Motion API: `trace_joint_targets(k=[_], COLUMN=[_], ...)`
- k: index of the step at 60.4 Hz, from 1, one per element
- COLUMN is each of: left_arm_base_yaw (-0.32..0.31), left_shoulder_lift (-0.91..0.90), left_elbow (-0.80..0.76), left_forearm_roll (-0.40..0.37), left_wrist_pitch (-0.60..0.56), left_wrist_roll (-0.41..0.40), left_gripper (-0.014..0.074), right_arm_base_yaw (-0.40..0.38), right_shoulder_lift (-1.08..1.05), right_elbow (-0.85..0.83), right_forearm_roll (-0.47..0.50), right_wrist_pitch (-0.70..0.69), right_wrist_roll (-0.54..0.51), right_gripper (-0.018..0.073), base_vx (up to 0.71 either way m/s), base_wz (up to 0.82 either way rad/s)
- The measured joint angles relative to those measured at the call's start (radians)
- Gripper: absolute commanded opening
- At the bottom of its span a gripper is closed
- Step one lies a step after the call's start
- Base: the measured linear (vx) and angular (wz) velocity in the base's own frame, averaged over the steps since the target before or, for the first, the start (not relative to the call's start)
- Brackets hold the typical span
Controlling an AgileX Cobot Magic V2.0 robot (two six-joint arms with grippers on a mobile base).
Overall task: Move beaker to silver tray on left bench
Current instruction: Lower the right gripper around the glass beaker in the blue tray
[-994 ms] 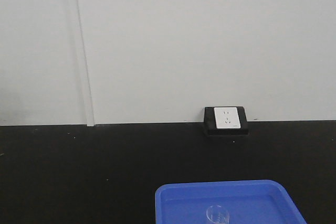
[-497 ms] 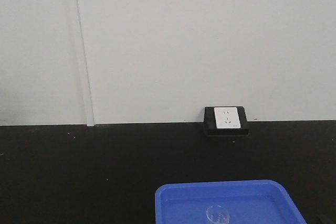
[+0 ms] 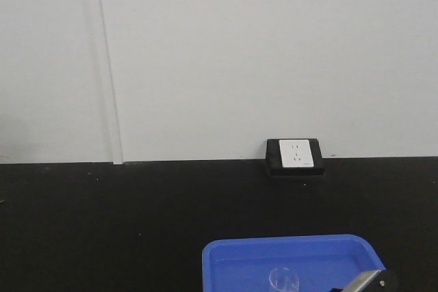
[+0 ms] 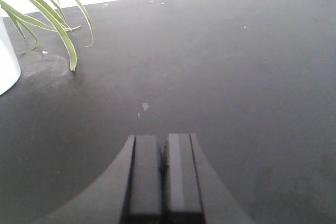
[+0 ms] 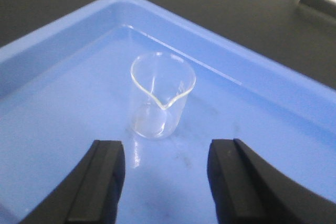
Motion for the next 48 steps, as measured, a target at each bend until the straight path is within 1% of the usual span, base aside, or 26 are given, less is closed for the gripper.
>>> trace_joint_targets(k=[11, 18, 27, 31, 48], left_arm_base_yaw=[0.0, 0.0, 0.0, 0.0, 0.0], left_shoulder_lift=[0.0, 0.0, 0.0, 0.0, 0.0], left_elbow=[0.0, 0.0, 0.0, 0.0, 0.0], left_forearm_roll=[0.0, 0.0, 0.0, 0.0, 0.0], left_wrist_pitch=[0.0, 0.0, 0.0, 0.0, 0.0], left_wrist_roll=[0.0, 0.0, 0.0, 0.0, 0.0], left_gripper=[0.0001, 0.0001, 0.0001, 0.0001, 0.0001], right_arm_base_yaw=[0.043, 0.066, 0.068, 0.068, 0.068], right_shoulder_lift=[0.13, 0.198, 0.271, 0.302, 0.408], right_elbow=[-0.06, -0.109, -0.166, -0.192, -0.303], right_forearm_roll=[0.022, 0.03, 0.06, 0.067, 0.068], right_wrist_pitch=[-0.066, -0.084, -0.087, -0.087, -0.109], right_wrist_roll=[-0.002, -0.002, -0.003, -0.003, 0.0], right_gripper=[0.0439, 0.0484, 0.0548, 0.0563, 0.0565], base_vx=[0.0, 0.0, 0.0, 0.0, 0.0], base_wz=[0.0, 0.0, 0.0, 0.0, 0.0])
